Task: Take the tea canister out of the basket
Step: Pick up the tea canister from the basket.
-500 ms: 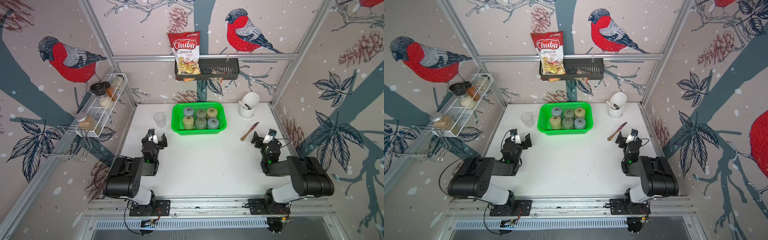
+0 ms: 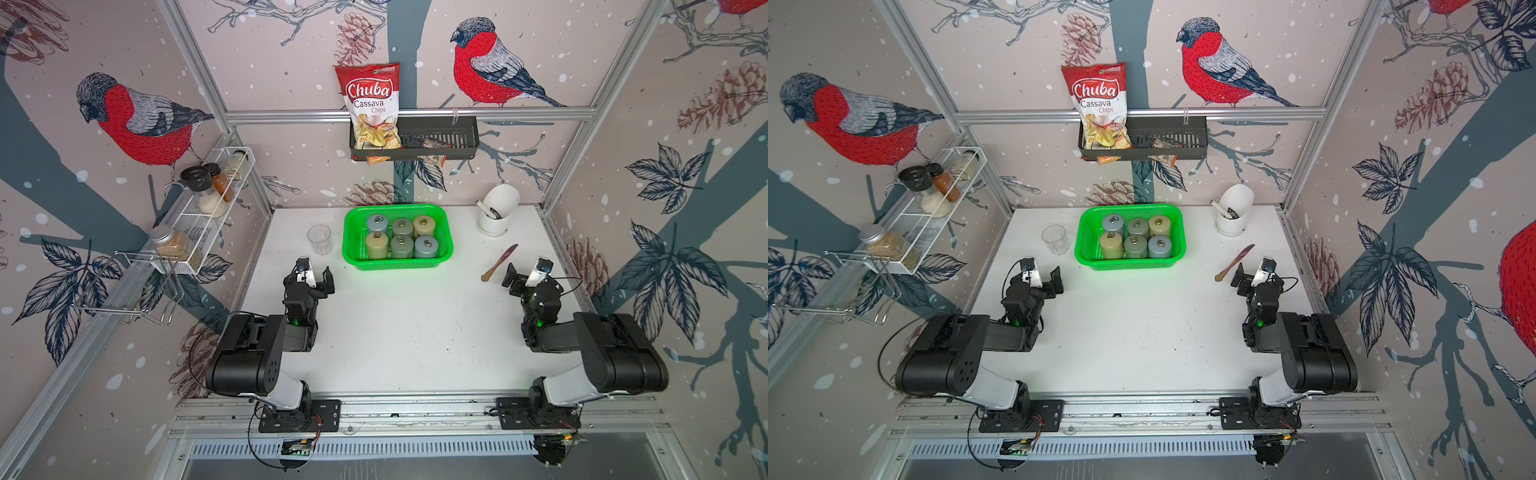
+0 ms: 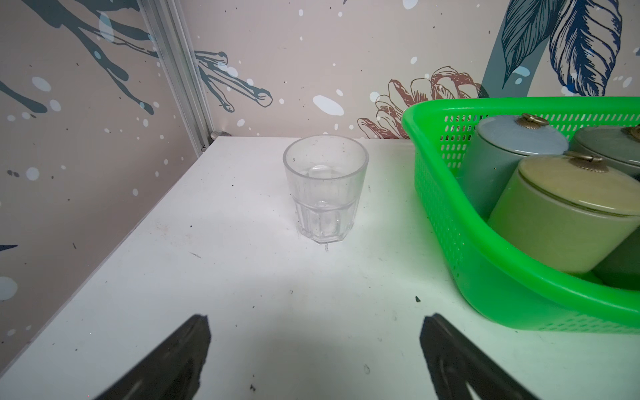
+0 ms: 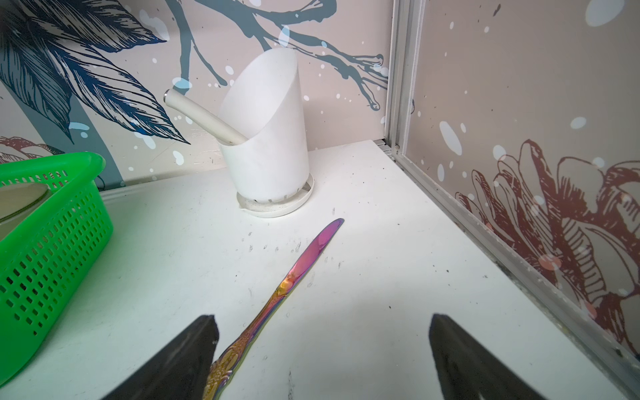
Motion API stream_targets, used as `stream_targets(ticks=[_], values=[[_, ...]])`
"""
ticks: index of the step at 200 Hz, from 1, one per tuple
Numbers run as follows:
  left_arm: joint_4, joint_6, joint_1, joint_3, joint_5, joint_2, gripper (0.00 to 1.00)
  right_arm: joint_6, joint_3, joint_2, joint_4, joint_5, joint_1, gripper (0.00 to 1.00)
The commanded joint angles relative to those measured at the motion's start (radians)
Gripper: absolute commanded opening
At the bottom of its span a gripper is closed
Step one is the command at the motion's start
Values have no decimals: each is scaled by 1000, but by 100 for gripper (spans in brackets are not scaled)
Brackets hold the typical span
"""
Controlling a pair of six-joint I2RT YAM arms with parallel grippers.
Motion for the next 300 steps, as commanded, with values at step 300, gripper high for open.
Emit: stream_targets(ticks=[300], values=[[-904,-301,-276,258,44,-601,98,-46,1445,459,-1727,-63,589,100]])
